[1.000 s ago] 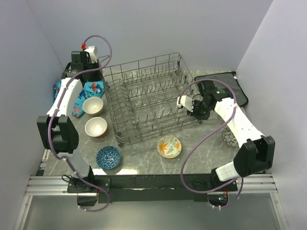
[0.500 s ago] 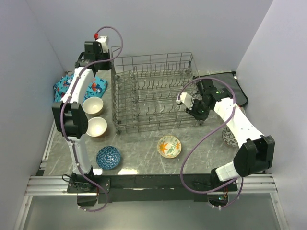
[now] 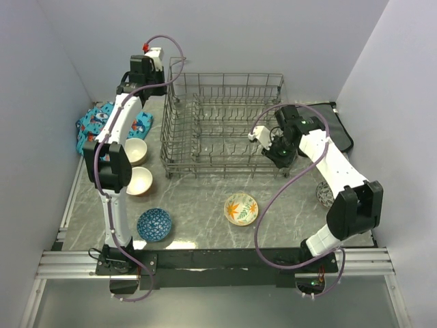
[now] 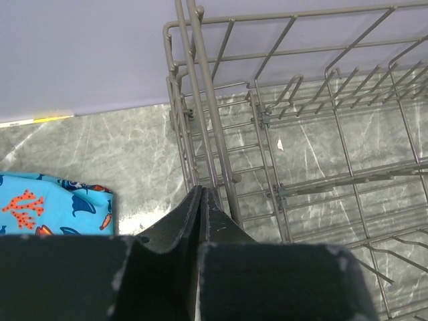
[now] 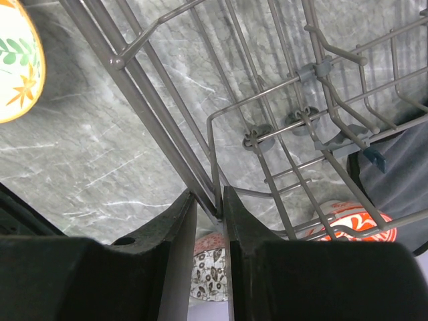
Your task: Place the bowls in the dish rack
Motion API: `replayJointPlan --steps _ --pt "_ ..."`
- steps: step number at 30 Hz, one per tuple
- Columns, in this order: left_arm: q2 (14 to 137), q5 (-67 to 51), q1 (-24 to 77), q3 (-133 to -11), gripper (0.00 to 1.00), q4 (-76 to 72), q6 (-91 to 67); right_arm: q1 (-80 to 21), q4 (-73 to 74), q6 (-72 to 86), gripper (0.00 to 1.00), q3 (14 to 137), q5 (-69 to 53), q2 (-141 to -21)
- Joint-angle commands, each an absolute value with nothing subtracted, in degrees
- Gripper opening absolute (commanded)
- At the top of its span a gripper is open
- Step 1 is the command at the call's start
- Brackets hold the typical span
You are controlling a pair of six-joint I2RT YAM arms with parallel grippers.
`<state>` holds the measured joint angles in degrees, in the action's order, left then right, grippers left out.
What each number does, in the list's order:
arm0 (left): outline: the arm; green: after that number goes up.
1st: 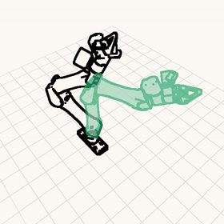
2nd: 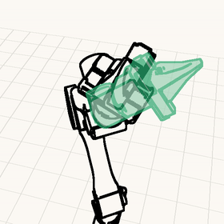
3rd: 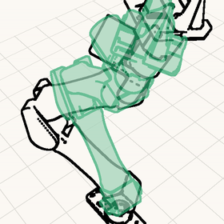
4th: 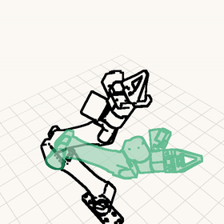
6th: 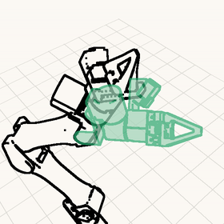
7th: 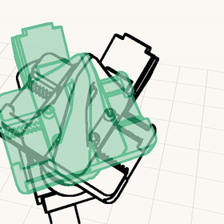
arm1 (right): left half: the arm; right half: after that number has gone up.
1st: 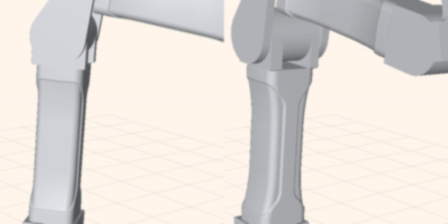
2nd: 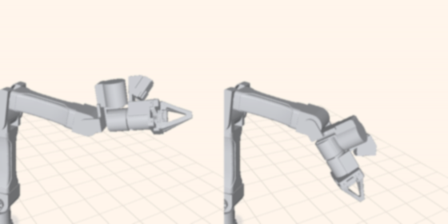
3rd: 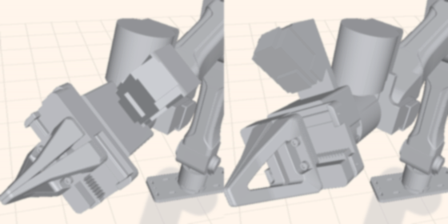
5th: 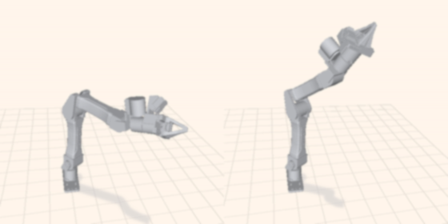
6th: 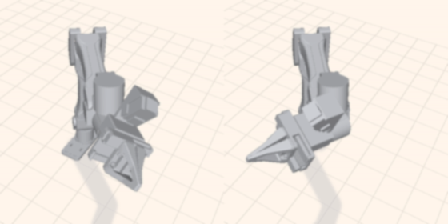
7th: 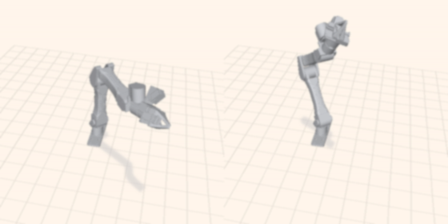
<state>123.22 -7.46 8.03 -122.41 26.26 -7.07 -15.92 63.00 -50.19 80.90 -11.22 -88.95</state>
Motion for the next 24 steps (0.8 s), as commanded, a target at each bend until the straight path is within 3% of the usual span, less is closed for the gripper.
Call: replayJointPlan --steps 1,17,19,20,22,24 --pt "122.4 -9.4 11.3 -123.2 0.08 24.7 -8.1 -16.2 56.4 -46.1 0.00 83.1 -9.2 -92.2" --pt "120.6 -5.1 12.2 -122.1 0.13 25.1 -7.6 -16.1 52.7 -45.1 0.00 86.0 -4.9 -95.8" --pt "119.2 -4.5 12.2 -119.5 0.18 25.4 -7.9 -16.0 53.3 -45.2 0.08 86.1 -4.3 -95.1" --pt "117.4 -4.3 12.2 -118.5 0.32 25.7 -8.2 -16.0 54.2 -45.7 0.20 86.0 -4.2 -94.7" --pt "115.1 -3.7 12.1 -115.1 0.44 25.8 -8.1 -16.0 54.7 -45.9 0.33 85.7 -4.3 -92.2" --pt "110.7 -0.2 11.8 -111.4 0.51 24.5 -9.8 -16.0 54.6 -45.8 0.54 85.3 -4.3 -89.9"
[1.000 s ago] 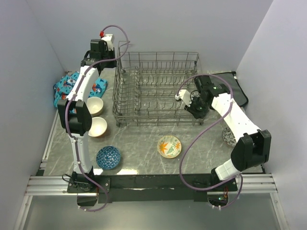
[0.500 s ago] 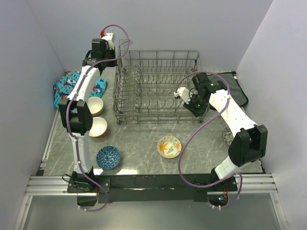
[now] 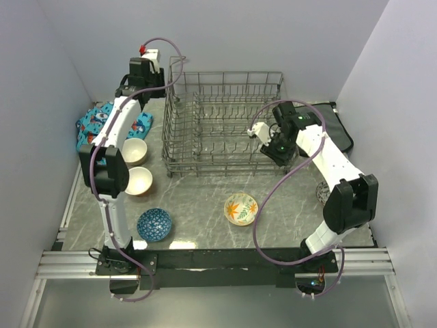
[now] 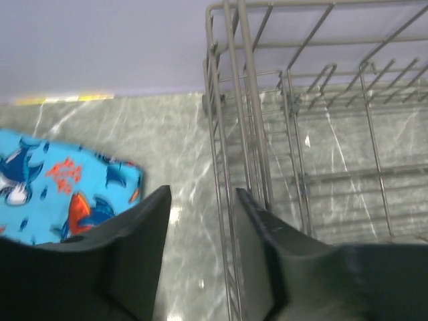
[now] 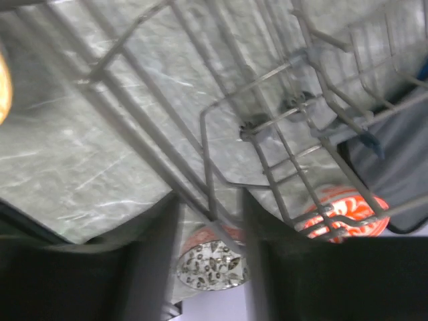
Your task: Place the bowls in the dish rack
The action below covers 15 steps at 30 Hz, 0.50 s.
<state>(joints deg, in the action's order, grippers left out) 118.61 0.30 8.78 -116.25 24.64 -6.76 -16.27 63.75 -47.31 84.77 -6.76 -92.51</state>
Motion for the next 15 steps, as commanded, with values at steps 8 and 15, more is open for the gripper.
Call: replayJointPlan --steps 8,15 --pt "100.8 3.8 7.8 -112.0 0.72 27.4 -10.3 -15.1 54.2 -41.5 0.65 86.5 -5.5 -77.7" --pt "80.3 6.3 5.9 -92.7 0.85 25.8 -9.8 -1.4 56.9 -22.7 0.71 85.5 -16.1 -69.8"
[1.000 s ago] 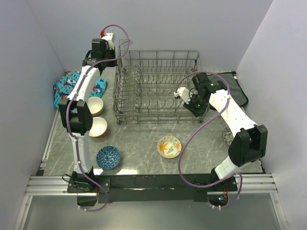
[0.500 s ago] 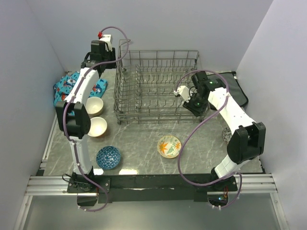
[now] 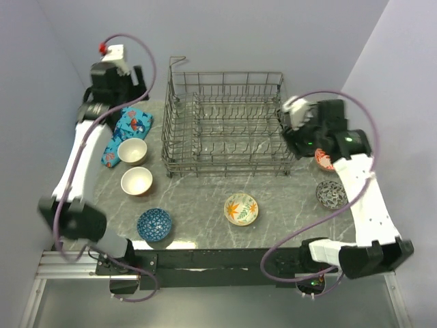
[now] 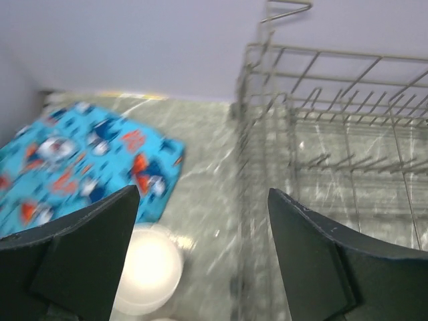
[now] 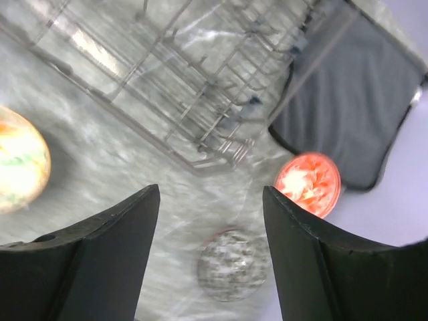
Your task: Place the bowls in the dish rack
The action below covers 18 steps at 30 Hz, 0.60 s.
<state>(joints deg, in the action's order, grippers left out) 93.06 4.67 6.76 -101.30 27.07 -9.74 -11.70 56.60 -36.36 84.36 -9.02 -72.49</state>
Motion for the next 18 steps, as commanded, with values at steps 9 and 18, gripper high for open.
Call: replayJointPlan --steps 9,18 --pt "65.9 0.5 5.6 -79.6 0.85 22.4 -10.5 20.6 57.7 -11.9 0.66 85.6 -19.3 -84.9" --pt "74.1 -1.0 4.5 -79.6 0.84 24.0 -12.7 26.8 54.7 -10.8 0.64 97.6 -16.2 -103.0"
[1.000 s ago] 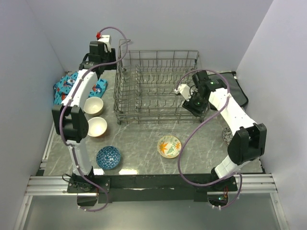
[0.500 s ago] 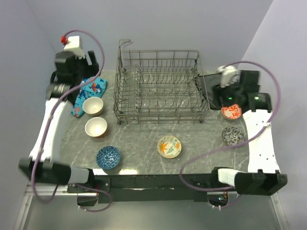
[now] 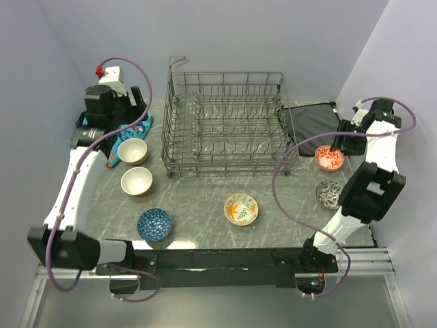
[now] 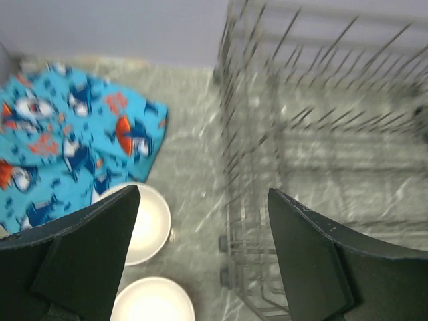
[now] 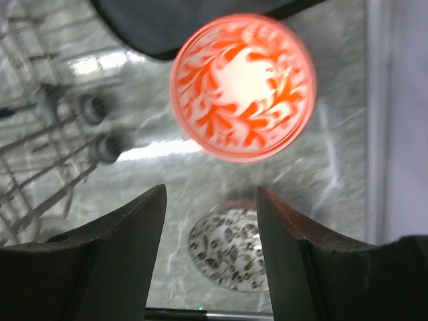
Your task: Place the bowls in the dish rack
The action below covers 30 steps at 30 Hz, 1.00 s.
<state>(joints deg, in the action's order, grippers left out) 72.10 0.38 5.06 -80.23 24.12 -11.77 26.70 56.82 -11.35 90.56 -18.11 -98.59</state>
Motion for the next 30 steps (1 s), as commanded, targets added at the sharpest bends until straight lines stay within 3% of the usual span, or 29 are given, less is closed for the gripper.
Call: replayJointPlan --steps 1,14,30 --pt "75.4 -0.6 4.5 -79.5 0.84 23.4 -13.3 26.7 54.6 -11.0 0.64 98.8 -15.5 -104.3" --pt "87.4 2.1 0.9 -86.6 0.83 23.3 -13.7 24.5 51.1 -11.5 0.63 100.5 -12.1 -111.1" --pt "91.4 1.9 0.4 -88.7 0.83 23.6 -12.7 24.6 49.7 -10.5 0.67 105.6 -5.5 -119.7"
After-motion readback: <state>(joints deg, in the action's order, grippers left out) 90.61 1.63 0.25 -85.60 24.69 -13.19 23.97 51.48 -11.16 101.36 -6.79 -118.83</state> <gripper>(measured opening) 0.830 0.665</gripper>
